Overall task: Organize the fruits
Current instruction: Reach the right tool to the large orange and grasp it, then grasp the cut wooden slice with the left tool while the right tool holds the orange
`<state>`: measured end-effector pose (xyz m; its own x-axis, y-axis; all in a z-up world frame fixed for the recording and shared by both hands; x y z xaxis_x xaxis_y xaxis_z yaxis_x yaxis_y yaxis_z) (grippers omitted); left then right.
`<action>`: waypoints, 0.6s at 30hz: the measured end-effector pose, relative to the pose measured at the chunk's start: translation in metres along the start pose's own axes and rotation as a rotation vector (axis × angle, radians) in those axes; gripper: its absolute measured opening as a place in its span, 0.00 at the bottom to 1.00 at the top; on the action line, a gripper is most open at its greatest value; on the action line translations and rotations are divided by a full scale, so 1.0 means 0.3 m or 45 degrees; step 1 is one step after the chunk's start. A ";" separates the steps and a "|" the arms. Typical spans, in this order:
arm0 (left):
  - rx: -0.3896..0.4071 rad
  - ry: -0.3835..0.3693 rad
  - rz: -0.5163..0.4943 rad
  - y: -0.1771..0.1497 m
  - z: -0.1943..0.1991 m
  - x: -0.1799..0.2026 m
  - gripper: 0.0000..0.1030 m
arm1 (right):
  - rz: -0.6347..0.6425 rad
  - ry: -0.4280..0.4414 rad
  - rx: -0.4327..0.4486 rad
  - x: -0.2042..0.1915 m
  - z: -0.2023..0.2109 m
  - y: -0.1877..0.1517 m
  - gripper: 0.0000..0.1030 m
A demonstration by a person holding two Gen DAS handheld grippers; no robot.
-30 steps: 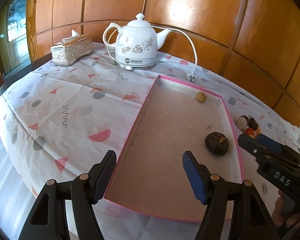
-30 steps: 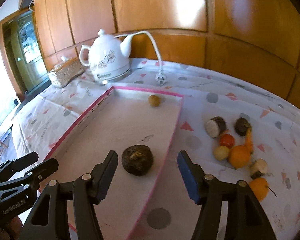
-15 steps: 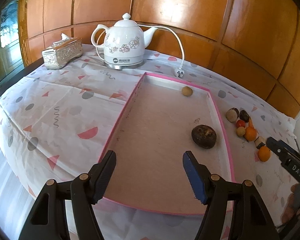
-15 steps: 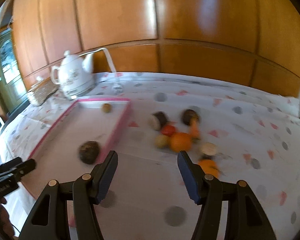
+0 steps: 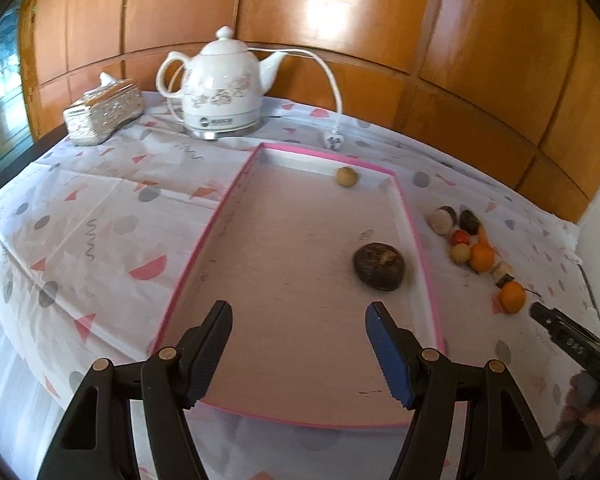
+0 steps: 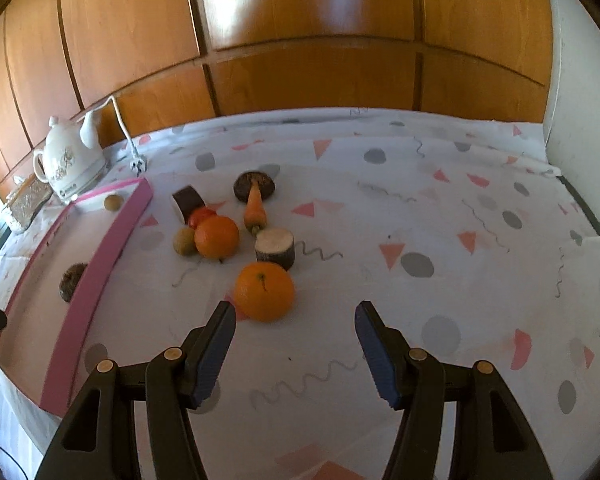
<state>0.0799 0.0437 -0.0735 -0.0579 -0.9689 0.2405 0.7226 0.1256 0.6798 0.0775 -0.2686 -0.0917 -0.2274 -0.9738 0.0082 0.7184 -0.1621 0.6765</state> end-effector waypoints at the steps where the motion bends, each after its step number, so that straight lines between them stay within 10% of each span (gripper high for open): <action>1: 0.002 -0.006 -0.013 0.001 0.000 0.010 0.68 | 0.010 0.008 -0.007 -0.003 -0.008 -0.005 0.61; 11: -0.016 -0.066 -0.080 0.001 -0.016 0.085 0.68 | 0.055 0.051 -0.036 -0.077 -0.103 0.023 0.66; 14: -0.019 -0.088 -0.080 0.006 -0.016 0.101 0.68 | 0.067 0.058 -0.075 -0.082 -0.142 0.019 0.40; 18: -0.032 -0.110 -0.112 0.017 -0.029 0.140 0.68 | 0.090 -0.020 -0.008 -0.042 -0.115 0.027 0.39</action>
<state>0.0871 0.0019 -0.0659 -0.1802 -0.9539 0.2400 0.7289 0.0343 0.6837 0.1088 -0.2630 -0.1117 -0.1863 -0.9802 0.0669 0.7371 -0.0944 0.6692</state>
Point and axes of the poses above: each gripper's, at about its wrist camera, not at the fingertips, and z roughly against the way its jaws point, x to its right, y to its top, the point moved 7 cm from there along -z, roughly the way its jaws point, and after that the axes turned 7 degrees about -y, right-handed, at the moved point
